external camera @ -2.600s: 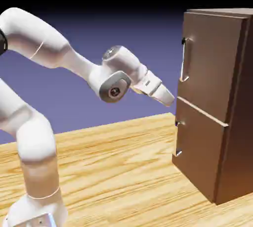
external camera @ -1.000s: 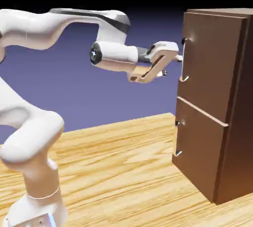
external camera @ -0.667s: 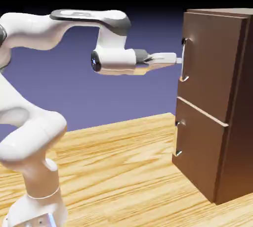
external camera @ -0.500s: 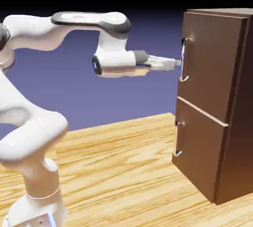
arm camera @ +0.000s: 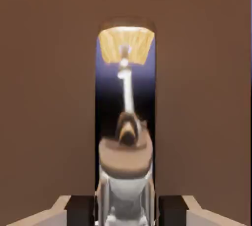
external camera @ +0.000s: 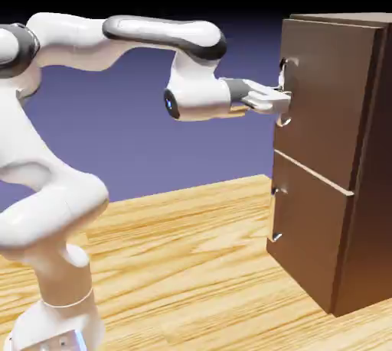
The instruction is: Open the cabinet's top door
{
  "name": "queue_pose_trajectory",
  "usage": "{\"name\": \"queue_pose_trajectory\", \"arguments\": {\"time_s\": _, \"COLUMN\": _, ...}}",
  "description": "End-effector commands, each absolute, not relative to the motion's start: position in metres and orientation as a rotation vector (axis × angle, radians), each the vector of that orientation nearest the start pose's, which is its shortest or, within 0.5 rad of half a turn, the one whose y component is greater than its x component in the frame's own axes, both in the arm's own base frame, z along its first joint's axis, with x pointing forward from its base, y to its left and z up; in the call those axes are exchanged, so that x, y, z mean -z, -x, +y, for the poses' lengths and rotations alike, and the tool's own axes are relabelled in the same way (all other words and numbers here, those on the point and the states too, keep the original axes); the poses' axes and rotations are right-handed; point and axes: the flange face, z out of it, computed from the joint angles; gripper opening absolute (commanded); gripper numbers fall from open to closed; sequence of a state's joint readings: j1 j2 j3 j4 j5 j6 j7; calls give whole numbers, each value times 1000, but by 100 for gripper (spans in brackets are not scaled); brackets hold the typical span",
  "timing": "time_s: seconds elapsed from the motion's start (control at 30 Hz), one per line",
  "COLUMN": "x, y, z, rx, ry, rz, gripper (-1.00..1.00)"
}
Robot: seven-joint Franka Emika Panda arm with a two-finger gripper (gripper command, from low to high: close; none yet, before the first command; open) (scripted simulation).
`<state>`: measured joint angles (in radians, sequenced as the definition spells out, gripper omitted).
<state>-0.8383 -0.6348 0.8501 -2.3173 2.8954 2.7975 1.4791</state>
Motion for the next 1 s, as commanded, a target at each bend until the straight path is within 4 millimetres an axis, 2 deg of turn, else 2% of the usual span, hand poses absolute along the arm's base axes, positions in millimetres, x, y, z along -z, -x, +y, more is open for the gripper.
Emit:
{"name": "queue_pose_trajectory", "arguments": {"time_s": 0.0, "x": -523, "y": -443, "z": 38, "rx": -617, "ry": -611, "rz": 1483, "gripper": -100}}
{"name": "queue_pose_trajectory", "arguments": {"time_s": 0.43, "x": -523, "y": -424, "z": 24, "rx": -686, "ry": -547, "rz": 1517, "gripper": -100}}
{"name": "queue_pose_trajectory", "arguments": {"time_s": 0.97, "x": -523, "y": -370, "z": -33, "rx": -913, "ry": -324, "rz": 1615, "gripper": -100}}
